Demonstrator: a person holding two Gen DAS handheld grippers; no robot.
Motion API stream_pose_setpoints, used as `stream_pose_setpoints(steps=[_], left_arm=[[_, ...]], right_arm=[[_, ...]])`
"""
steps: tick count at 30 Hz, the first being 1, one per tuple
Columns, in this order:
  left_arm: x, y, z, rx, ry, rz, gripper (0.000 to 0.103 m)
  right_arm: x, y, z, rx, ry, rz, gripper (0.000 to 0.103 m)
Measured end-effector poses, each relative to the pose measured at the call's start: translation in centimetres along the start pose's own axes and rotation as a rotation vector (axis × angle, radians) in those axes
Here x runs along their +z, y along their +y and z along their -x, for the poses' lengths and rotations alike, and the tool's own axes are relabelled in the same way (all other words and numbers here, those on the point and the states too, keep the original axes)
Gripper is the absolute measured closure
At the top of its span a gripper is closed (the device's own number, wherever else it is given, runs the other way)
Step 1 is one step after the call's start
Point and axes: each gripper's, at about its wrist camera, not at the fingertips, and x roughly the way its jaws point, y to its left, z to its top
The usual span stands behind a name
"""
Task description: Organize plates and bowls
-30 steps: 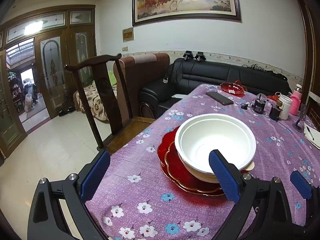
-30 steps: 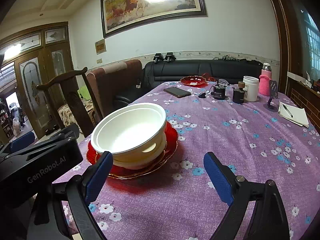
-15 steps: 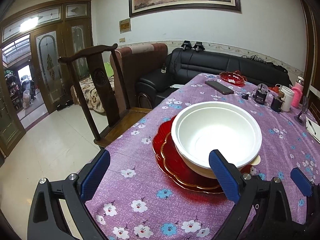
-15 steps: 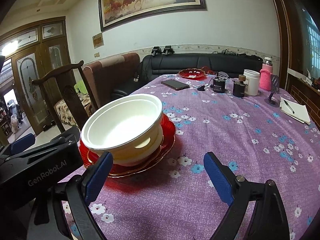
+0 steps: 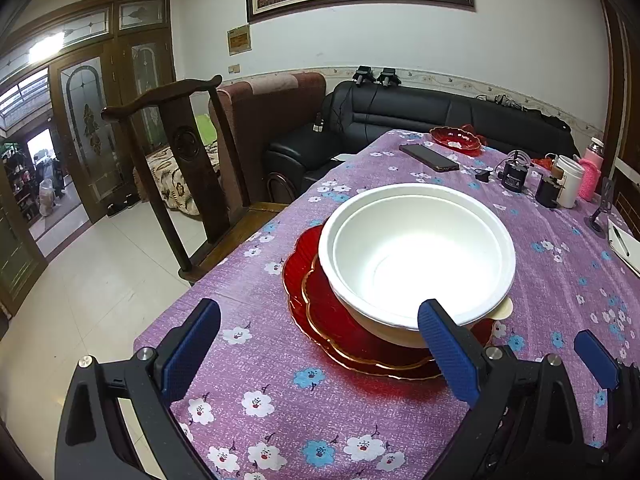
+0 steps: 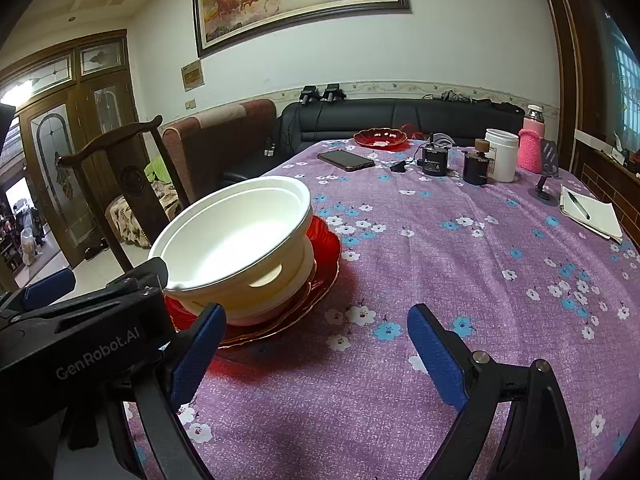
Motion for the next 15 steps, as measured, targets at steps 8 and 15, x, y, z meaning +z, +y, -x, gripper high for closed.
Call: stream_pose_setpoints(steps=[8, 15], left_arm=[[-0.15, -0.13, -0.04, -0.008, 0.011, -0.004, 0.004], [-0.18, -0.16, -0.07, -0.008, 0.016, -0.003, 0.004]], right_arm=[[-0.13, 0.14, 0.03, 0.004, 0.000, 0.007, 0.008], [-0.33, 0.57, 0.08, 0.001, -0.007, 0.023, 0.008]])
